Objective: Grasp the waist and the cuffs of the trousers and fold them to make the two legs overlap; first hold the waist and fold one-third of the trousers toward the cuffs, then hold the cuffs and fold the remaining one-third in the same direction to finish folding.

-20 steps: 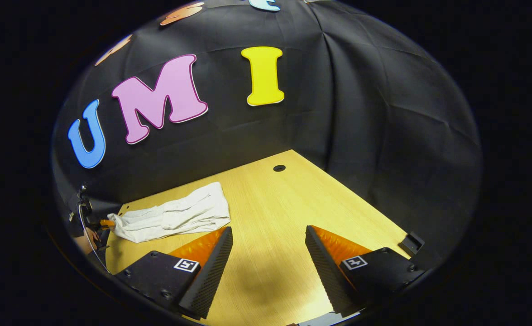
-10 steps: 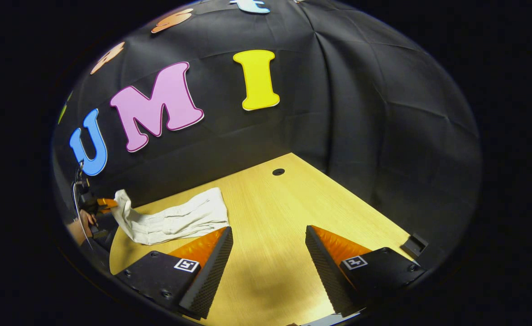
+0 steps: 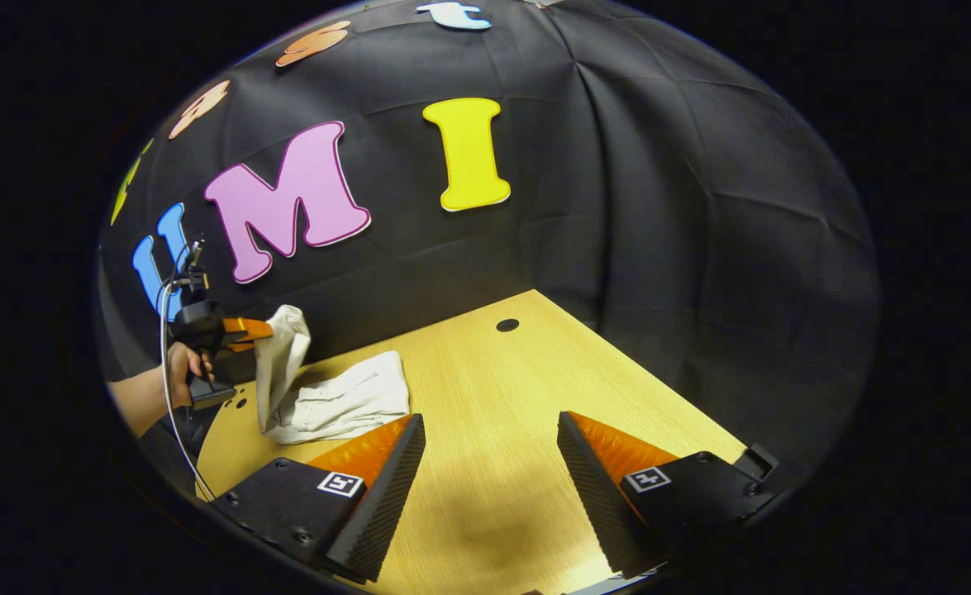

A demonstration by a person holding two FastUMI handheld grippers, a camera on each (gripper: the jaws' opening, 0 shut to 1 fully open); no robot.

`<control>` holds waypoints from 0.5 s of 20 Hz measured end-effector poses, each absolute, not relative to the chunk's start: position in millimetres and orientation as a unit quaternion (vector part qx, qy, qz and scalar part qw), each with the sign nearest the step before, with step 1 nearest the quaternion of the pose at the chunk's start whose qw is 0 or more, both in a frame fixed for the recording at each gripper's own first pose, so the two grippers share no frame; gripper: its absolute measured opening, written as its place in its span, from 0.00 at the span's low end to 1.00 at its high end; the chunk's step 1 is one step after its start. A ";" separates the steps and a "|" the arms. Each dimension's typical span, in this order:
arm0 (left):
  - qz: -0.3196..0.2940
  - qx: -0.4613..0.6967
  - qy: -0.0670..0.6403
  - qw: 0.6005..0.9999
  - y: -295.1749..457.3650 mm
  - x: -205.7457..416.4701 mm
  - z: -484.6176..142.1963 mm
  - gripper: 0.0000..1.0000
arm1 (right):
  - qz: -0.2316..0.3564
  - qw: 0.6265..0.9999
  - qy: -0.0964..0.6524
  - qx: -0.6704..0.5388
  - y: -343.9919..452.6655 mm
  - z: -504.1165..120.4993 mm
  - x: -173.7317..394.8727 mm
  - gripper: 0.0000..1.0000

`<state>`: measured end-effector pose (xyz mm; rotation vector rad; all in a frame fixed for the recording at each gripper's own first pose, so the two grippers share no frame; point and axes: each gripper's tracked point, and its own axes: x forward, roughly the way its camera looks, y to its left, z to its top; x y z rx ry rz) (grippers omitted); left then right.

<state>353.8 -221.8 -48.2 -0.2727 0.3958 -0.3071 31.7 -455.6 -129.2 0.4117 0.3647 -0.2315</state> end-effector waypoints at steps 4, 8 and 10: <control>-0.171 -0.140 0.219 0.950 -281.0 351.5 -70.8 0.06 | -0.117 0.955 0.171 0.210 -468.6 -130.0 29.5 0.98; -0.162 -0.111 0.246 0.949 -305.9 343.3 -94.3 0.10 | -0.114 0.950 0.157 0.245 -474.9 -130.1 26.8 0.98; -0.165 -0.114 0.255 0.946 -309.8 331.6 -102.3 0.10 | -0.113 0.948 0.156 0.253 -476.1 -135.7 28.1 0.98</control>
